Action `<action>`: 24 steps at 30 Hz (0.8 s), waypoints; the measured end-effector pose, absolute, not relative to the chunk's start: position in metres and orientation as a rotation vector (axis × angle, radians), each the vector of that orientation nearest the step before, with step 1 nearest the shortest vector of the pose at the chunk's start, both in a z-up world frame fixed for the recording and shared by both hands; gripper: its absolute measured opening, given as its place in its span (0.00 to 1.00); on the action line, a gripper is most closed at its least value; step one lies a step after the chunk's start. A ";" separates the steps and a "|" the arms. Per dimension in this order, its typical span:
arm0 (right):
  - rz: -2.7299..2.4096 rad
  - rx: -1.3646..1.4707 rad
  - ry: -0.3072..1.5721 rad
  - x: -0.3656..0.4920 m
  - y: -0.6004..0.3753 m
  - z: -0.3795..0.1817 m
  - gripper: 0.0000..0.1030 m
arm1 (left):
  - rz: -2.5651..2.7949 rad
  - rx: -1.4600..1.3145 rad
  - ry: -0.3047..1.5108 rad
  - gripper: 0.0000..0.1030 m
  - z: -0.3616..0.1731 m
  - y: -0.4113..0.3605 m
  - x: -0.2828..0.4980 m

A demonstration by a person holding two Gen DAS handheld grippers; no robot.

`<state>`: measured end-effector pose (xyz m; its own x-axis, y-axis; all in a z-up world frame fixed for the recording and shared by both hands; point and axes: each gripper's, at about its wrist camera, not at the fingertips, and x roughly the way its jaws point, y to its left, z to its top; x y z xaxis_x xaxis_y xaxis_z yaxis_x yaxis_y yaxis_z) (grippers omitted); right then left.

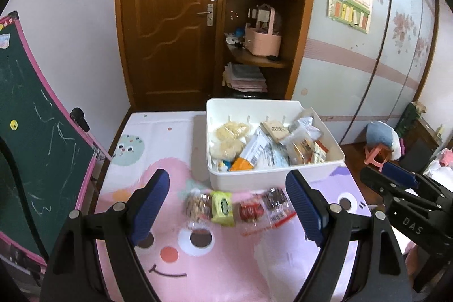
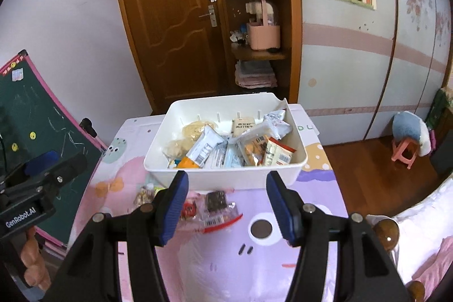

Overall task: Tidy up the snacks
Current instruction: 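Withdraw both tools from the basket toward the remaining snacks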

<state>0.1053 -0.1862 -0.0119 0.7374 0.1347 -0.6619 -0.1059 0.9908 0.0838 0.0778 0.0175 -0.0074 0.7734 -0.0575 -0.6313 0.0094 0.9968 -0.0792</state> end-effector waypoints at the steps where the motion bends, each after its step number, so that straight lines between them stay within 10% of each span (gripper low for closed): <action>1: 0.125 0.039 0.728 0.100 -0.186 -0.014 0.56 | -0.030 -0.075 0.688 0.81 -0.009 0.018 0.072; 24: 0.204 0.033 0.791 0.057 -0.185 -0.064 0.64 | 0.037 -0.103 0.813 0.81 -0.088 0.057 0.040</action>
<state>0.0568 -0.1850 -0.0642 0.6844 0.1941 -0.7028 -0.1693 0.9799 0.1058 0.0398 0.0567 -0.0884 0.6867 -0.0062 -0.7269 -0.0729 0.9943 -0.0774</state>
